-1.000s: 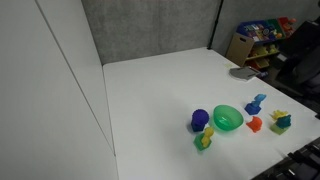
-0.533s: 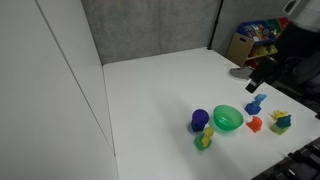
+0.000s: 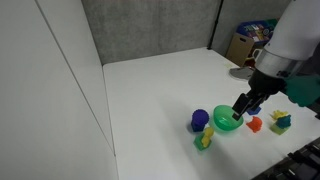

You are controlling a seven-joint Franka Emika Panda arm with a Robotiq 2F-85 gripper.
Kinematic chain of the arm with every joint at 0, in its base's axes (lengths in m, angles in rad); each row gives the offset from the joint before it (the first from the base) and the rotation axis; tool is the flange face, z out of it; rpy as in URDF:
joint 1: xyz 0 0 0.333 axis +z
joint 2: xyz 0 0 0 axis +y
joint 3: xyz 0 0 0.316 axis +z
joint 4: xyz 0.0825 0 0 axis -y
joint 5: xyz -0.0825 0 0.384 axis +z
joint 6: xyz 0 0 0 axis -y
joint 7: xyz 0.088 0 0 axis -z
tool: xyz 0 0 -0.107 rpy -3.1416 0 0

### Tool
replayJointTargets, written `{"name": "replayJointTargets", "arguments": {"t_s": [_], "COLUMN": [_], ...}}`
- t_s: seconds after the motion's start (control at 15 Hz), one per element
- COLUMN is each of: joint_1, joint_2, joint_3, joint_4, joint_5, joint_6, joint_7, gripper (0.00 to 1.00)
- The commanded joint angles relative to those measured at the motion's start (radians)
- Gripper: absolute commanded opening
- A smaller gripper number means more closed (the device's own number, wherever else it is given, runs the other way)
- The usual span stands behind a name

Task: Put the yellow thing into the bowl

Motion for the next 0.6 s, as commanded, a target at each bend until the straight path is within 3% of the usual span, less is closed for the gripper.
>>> {"name": "replayJointTargets", "arguments": {"t_s": [0.0, 0.33, 0.53], "joint_1": [0.008, 0.011, 0.026], "joint_2": [0.113, 0.278, 0.371], "joint_3": [-0.005, -0.02, -0.057], "joint_4": [0.006, 0.036, 0.06], "joint_5": [-0.021, -0.059, -0.154], "joint_6": [0.114, 0.249, 0.315], "joint_7": [-0.002, 0.011, 0.056], "gripper": [1.0, 1.0, 1.0]}}
